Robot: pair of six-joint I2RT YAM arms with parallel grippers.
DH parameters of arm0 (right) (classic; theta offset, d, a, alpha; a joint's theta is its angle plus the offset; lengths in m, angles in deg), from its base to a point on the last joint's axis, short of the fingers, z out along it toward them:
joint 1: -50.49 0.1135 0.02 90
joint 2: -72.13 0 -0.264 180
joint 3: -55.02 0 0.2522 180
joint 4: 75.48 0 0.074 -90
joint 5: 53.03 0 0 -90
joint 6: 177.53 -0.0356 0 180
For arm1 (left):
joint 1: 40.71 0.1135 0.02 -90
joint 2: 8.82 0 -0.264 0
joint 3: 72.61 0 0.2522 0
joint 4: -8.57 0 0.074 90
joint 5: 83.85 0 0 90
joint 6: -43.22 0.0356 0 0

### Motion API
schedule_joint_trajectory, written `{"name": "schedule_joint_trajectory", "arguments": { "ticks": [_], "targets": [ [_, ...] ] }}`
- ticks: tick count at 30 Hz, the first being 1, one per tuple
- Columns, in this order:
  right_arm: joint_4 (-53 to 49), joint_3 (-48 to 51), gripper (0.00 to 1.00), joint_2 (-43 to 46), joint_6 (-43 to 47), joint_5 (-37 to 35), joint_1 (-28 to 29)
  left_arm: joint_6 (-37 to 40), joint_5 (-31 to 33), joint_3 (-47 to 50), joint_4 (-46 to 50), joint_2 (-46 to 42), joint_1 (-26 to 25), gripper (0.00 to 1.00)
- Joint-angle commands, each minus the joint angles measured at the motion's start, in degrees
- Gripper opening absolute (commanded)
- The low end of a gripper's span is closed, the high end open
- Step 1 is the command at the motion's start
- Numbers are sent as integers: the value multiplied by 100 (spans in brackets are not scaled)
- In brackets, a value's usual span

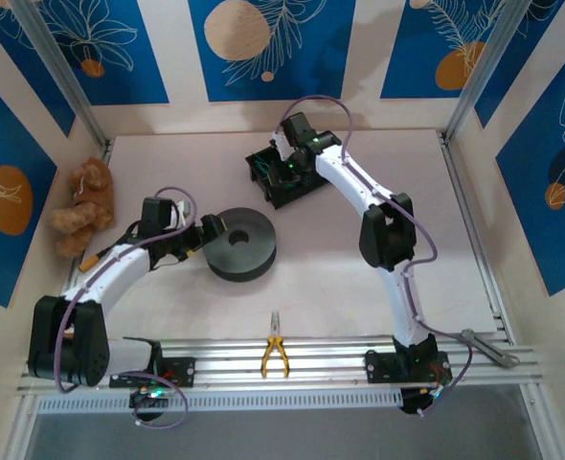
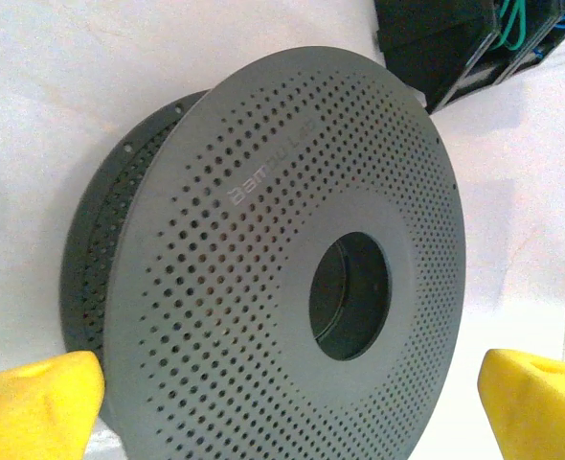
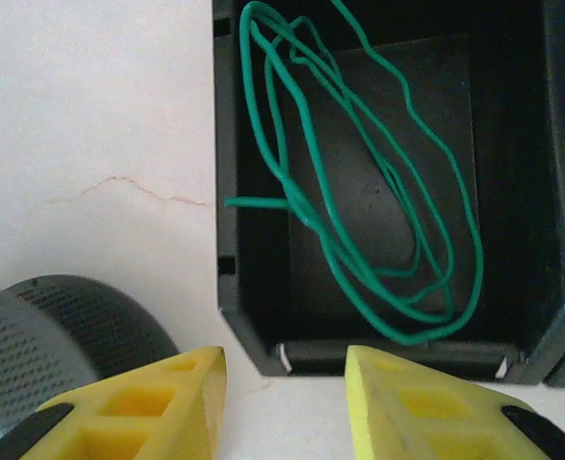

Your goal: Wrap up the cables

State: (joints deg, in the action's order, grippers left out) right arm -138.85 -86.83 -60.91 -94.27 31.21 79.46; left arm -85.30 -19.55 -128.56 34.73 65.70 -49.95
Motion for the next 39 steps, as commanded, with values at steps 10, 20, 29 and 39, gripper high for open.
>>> {"name": "schedule_joint_trajectory", "arguments": {
  "ticks": [10,20,29,39],
  "targets": [
    [-555,-1339,52,-1125,593,-360,21,185,-595,-211,-149,526,118,100],
    [-428,-2053,26,-1533,674,-251,-12,-788,-1571,223,-1996,1080,128,85],
    [-456,-2342,0,-1159,750,-257,12,-1248,-1716,405,-2852,1216,125,39],
    [-587,-1689,0,482,-50,361,-63,-1403,-1690,494,-2833,962,119,34]
  ]
}}
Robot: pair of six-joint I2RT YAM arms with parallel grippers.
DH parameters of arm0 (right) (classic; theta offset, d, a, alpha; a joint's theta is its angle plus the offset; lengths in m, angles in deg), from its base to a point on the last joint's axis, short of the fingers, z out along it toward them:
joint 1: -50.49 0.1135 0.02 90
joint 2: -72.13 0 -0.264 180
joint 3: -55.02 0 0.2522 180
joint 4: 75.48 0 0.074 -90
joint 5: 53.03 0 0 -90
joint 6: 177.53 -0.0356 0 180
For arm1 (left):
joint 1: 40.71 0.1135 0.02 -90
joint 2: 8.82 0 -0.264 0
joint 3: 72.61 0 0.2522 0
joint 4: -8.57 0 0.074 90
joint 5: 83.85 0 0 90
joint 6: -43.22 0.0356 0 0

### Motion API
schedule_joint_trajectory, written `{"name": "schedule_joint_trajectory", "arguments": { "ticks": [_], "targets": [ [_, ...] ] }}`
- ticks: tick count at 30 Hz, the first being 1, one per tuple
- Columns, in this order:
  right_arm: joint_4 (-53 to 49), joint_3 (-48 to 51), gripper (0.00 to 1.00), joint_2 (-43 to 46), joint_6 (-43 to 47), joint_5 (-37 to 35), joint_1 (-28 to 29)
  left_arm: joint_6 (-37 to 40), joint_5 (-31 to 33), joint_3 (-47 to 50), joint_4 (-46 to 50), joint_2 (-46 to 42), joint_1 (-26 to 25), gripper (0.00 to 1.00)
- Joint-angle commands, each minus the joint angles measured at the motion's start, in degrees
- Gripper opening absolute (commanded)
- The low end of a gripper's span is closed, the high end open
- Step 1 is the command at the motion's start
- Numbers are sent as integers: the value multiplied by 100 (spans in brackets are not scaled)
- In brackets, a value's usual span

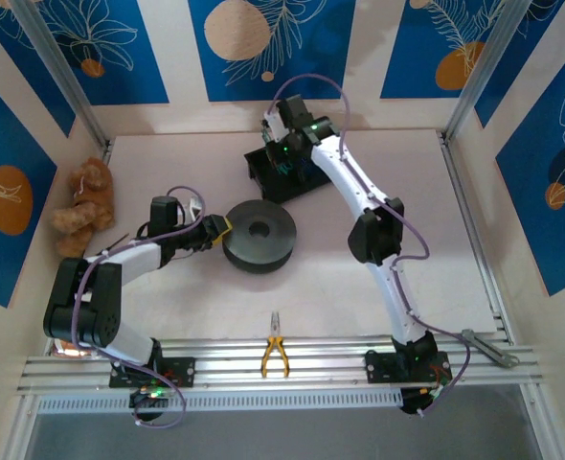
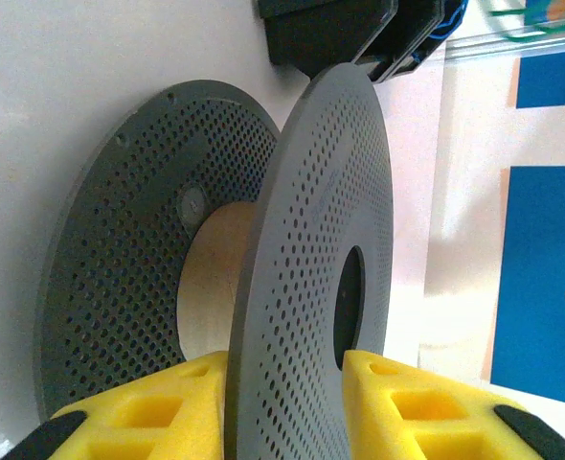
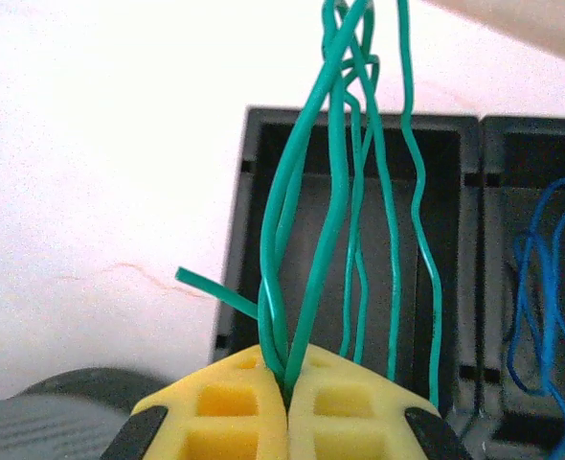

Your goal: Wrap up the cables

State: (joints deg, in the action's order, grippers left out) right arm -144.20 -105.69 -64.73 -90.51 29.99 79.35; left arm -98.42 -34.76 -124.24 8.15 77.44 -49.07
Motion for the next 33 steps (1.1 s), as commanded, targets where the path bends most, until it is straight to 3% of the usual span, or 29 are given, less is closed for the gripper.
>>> {"name": "schedule_joint_trajectory", "arguments": {
  "ticks": [1,5,11,18,21,23,28,33],
  "targets": [
    [-77,388,0,1092,-598,609,-88,-84,-144,56,-141,-247,24,34],
    [150,1650,0,2153,-1203,1116,-269,-42,-65,-79,47,-285,-51,35],
    [1092,4326,0,3948,-1831,1495,-507,-10,63,-329,251,-211,-295,33],
    [1782,6674,0,5447,-2290,1882,-880,-708,92,-271,-647,22,-592,12],
    [1768,7151,0,5774,-2284,1962,-1023,-867,219,-241,-767,-32,-689,0],
    [1726,7368,0,5982,-2269,1973,-1088,-870,347,-268,-647,-160,-751,0],
    [1728,7846,0,6476,-2312,2027,-1253,-254,858,-749,762,-728,-906,0],
    [1705,8112,0,6810,-2341,2131,-1317,875,1842,-1870,3203,-1320,-1033,0]
  ]
}}
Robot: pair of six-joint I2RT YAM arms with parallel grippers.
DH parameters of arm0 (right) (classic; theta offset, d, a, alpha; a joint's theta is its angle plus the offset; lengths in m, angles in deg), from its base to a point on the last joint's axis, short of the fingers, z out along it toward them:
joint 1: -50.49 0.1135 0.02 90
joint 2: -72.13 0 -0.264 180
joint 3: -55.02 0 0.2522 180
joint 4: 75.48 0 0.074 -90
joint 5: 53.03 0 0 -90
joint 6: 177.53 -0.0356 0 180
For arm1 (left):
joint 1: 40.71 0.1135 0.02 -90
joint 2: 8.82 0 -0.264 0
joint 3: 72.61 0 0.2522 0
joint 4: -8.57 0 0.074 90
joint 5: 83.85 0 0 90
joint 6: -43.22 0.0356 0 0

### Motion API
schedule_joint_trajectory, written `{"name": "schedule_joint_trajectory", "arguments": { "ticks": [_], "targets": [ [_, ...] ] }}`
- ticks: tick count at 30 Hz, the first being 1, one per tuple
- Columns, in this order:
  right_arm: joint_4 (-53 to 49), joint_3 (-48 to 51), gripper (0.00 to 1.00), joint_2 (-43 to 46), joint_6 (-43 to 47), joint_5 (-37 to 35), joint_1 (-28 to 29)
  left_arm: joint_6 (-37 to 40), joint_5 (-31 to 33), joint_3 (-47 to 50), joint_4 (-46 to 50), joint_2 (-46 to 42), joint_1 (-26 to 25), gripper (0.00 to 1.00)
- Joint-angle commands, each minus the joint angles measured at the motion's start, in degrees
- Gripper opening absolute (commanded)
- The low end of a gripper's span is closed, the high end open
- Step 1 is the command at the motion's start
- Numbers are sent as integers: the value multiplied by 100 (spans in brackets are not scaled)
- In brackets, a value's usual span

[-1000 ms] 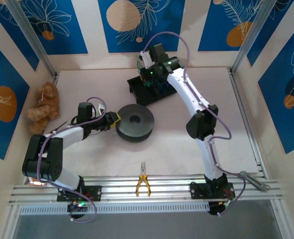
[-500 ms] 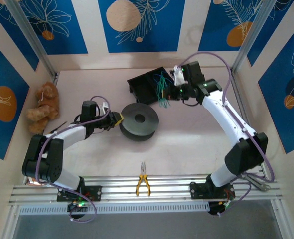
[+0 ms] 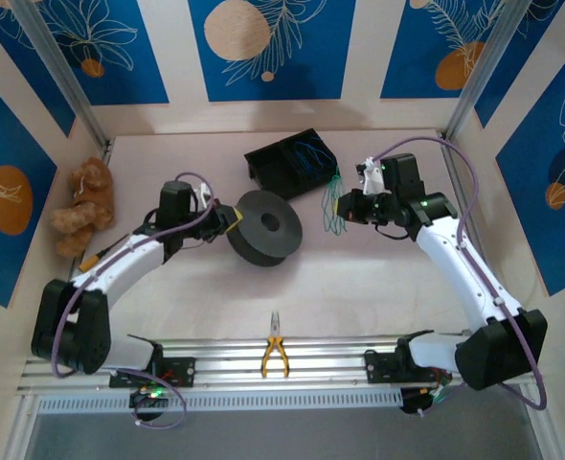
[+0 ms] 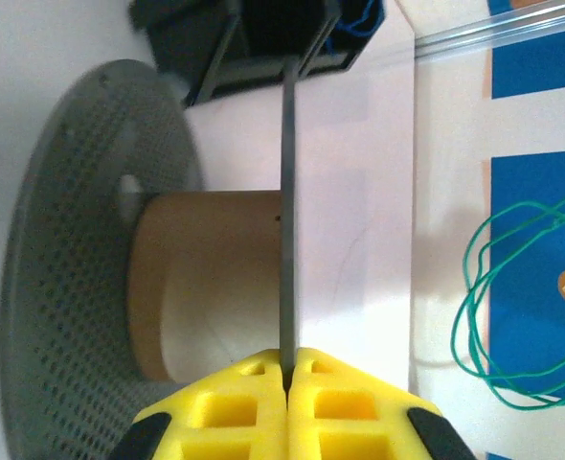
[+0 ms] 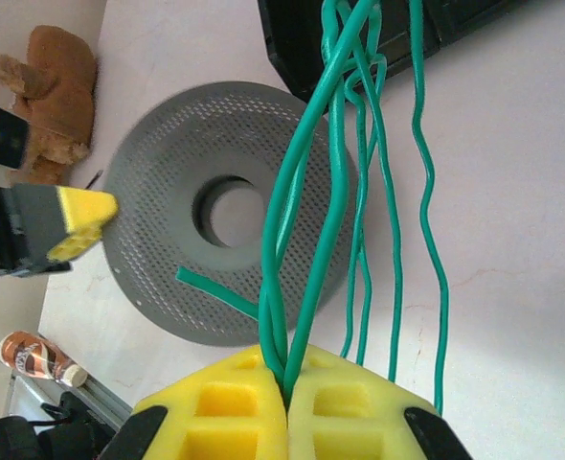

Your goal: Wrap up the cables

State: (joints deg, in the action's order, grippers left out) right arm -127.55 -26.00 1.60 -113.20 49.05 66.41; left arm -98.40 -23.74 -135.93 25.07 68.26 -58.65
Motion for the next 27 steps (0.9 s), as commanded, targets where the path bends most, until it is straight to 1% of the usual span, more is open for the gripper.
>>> {"name": "schedule_joint_trajectory", "arguments": {
  "ticks": [1,3,5,8,14,17,21,27],
  "targets": [
    [50,188,0,226,-91,232,-27,1067,937,-958,1928,-434,-100,0],
    [68,286,0,305,-109,229,-32,1502,1393,-1558,2805,-398,-212,0],
    [107,383,0,359,-136,272,-33,1837,1889,-2059,3413,-278,-381,0],
    [197,517,0,423,-200,354,-16,2178,2527,-2751,4069,56,-682,0],
    [302,748,0,522,-243,453,19,2490,3877,-3773,4930,922,-1360,0],
    [286,789,0,532,-228,495,18,2646,4394,-4148,5127,1313,-1612,0],
    [305,744,0,454,-237,686,49,2789,4693,-4490,5134,1762,-1796,0],
    [351,788,0,333,-204,750,134,2738,4593,-4363,4737,1918,-1865,0]
  ]
}}
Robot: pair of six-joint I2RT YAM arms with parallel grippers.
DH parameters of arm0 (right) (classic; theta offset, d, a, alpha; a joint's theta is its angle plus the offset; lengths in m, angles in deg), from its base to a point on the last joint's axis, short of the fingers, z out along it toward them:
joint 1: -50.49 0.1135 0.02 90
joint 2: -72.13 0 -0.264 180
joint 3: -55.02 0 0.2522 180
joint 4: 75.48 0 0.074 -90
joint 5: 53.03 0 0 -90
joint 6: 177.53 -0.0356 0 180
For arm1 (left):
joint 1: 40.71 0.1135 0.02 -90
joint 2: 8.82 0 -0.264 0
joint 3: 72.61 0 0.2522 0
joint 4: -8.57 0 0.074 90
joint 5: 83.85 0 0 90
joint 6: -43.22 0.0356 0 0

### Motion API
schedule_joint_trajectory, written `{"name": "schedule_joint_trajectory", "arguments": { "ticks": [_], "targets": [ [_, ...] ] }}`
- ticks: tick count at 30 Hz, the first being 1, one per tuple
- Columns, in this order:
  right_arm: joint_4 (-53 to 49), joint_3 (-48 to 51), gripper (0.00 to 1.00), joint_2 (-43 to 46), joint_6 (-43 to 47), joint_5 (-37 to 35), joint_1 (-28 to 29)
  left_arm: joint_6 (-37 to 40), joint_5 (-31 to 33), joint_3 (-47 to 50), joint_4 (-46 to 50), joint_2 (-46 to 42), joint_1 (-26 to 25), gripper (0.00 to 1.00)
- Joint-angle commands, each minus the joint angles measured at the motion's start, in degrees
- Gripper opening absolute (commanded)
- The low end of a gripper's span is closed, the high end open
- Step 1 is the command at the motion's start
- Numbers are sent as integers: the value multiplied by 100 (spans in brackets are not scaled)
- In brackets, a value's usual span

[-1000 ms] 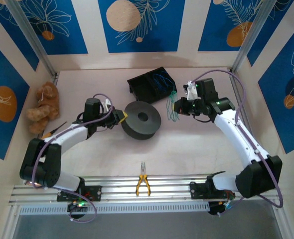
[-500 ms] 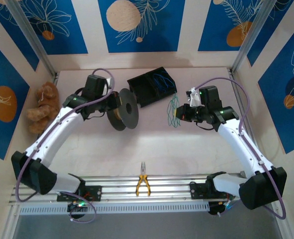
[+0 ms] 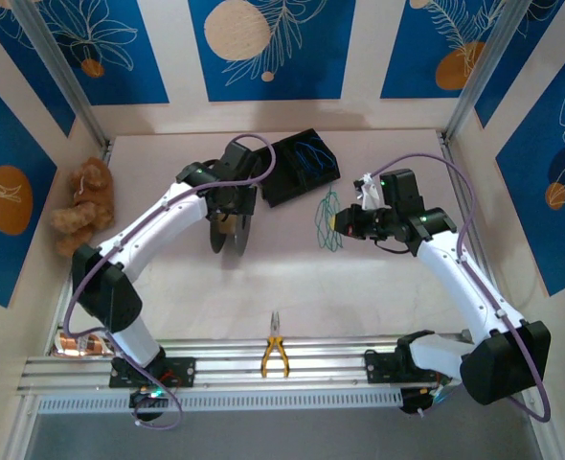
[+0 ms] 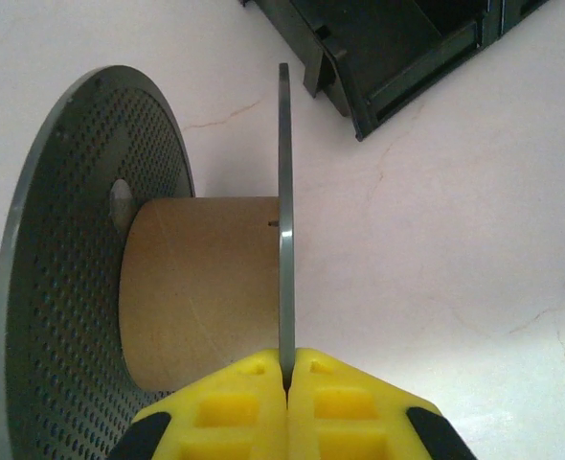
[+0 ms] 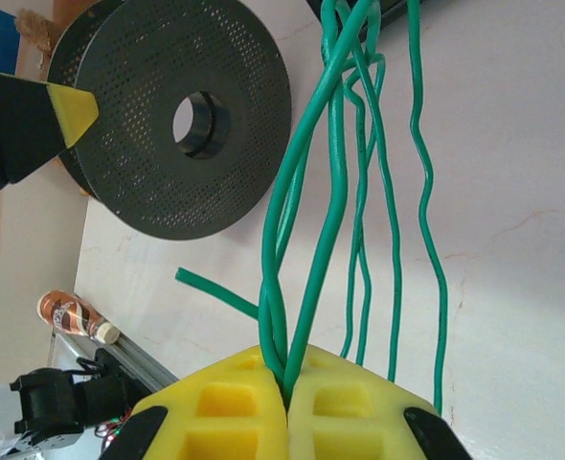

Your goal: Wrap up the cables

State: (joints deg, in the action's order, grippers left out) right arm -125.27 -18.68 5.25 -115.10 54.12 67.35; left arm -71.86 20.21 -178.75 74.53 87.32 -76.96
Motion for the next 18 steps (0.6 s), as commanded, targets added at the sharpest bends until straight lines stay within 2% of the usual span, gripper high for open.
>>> {"name": "schedule_joint_trajectory", "arguments": {
  "ticks": [1,6,7,12,15,18],
  "targets": [
    [180,93,0,-45,-48,277,37,55,177,-45,-266,7,-21,0],
    [274,117,0,-113,-91,307,179,-88,-155,22,-588,-54,38,0],
    [280,108,0,-135,-85,311,208,-108,-245,-1,-630,-42,44,3],
    [372,143,0,-211,-117,283,378,-165,-552,-149,-615,138,48,43],
    [395,158,0,-245,-130,246,470,-255,-765,-121,-646,95,43,54],
    [394,172,0,-256,-108,241,527,-287,-941,-81,-694,-18,47,58]
  ]
}}
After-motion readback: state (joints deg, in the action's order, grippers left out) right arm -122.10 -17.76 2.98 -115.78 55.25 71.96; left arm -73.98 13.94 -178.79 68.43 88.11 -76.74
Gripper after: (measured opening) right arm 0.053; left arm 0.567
